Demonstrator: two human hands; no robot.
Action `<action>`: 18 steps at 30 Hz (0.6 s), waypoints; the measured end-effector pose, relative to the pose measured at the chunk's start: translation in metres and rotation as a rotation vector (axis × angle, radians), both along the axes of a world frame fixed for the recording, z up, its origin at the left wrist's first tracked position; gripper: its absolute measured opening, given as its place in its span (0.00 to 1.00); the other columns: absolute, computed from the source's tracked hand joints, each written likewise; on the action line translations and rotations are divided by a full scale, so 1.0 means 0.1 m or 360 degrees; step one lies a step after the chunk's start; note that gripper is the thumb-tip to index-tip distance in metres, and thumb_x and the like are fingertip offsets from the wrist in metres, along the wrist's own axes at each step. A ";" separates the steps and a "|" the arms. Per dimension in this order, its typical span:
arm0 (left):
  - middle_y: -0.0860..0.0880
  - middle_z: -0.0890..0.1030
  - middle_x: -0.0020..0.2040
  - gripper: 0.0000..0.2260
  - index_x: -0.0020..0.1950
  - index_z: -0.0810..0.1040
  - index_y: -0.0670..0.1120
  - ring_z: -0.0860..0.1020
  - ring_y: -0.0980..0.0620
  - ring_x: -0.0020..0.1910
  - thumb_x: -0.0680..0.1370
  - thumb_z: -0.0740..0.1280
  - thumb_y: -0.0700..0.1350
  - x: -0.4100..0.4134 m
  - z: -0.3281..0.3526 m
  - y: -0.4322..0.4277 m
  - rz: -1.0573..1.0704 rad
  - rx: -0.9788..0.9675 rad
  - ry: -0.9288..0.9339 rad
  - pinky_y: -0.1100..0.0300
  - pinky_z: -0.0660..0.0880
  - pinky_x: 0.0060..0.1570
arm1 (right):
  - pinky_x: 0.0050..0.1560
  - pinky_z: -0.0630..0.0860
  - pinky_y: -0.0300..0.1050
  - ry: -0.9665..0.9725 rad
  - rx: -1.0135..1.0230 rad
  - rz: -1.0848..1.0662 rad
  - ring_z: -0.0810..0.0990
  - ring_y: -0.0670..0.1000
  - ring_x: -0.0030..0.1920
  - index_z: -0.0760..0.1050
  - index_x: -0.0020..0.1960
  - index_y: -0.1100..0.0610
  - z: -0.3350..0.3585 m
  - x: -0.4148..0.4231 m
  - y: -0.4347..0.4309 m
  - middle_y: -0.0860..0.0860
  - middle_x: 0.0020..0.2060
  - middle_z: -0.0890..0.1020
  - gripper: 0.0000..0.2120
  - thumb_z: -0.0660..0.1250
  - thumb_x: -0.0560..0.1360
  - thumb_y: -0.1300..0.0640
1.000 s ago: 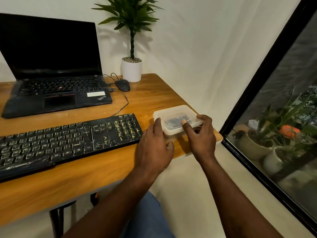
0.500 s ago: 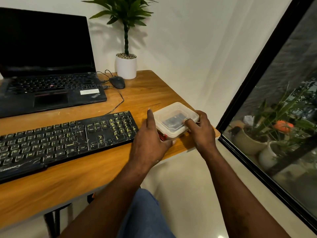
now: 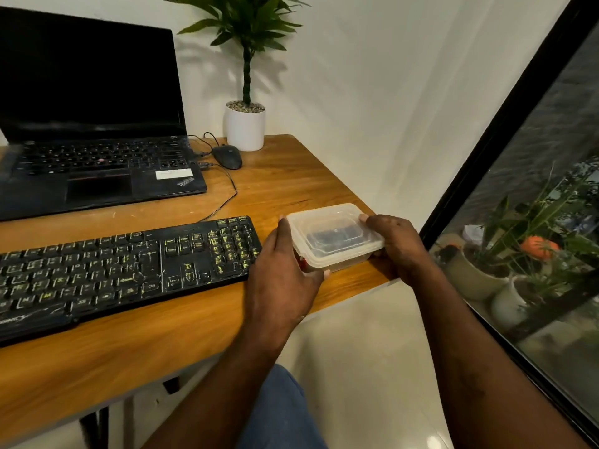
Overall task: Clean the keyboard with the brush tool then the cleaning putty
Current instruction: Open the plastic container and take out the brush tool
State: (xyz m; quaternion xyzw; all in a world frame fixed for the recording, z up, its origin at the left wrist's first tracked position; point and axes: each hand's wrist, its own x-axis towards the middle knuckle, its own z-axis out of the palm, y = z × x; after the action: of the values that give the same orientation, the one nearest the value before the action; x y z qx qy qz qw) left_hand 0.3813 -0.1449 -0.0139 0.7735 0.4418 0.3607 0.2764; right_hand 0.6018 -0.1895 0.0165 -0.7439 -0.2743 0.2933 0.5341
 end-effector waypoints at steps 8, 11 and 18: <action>0.58 0.68 0.62 0.34 0.80 0.66 0.53 0.78 0.54 0.54 0.74 0.73 0.49 -0.06 0.05 0.00 -0.0125 -0.0129 -0.0206 0.58 0.80 0.54 | 0.39 0.79 0.51 0.0130 0.0195 -0.0005 0.83 0.64 0.44 0.85 0.52 0.58 -0.04 0.07 -0.05 0.61 0.47 0.86 0.09 0.73 0.77 0.52; 0.58 0.75 0.52 0.23 0.71 0.74 0.57 0.81 0.51 0.46 0.75 0.66 0.55 -0.05 0.06 -0.02 -0.0088 -0.0223 -0.0440 0.47 0.84 0.42 | 0.47 0.83 0.57 0.0200 0.0226 0.0027 0.85 0.63 0.47 0.84 0.55 0.61 -0.03 0.09 -0.05 0.61 0.48 0.87 0.11 0.73 0.77 0.54; 0.52 0.84 0.41 0.23 0.69 0.78 0.46 0.84 0.56 0.32 0.77 0.75 0.53 -0.05 0.11 0.00 0.0000 -0.0502 -0.0677 0.50 0.84 0.34 | 0.36 0.83 0.48 0.0339 0.0266 0.0154 0.83 0.60 0.44 0.80 0.54 0.62 -0.02 0.10 -0.02 0.60 0.46 0.83 0.08 0.71 0.78 0.58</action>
State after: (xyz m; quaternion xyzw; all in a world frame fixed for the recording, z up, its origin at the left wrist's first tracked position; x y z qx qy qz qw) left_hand 0.3766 -0.1447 -0.0026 0.6276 0.4245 0.4419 0.4803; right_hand 0.6119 -0.1915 0.0146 -0.6474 -0.2750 0.3722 0.6055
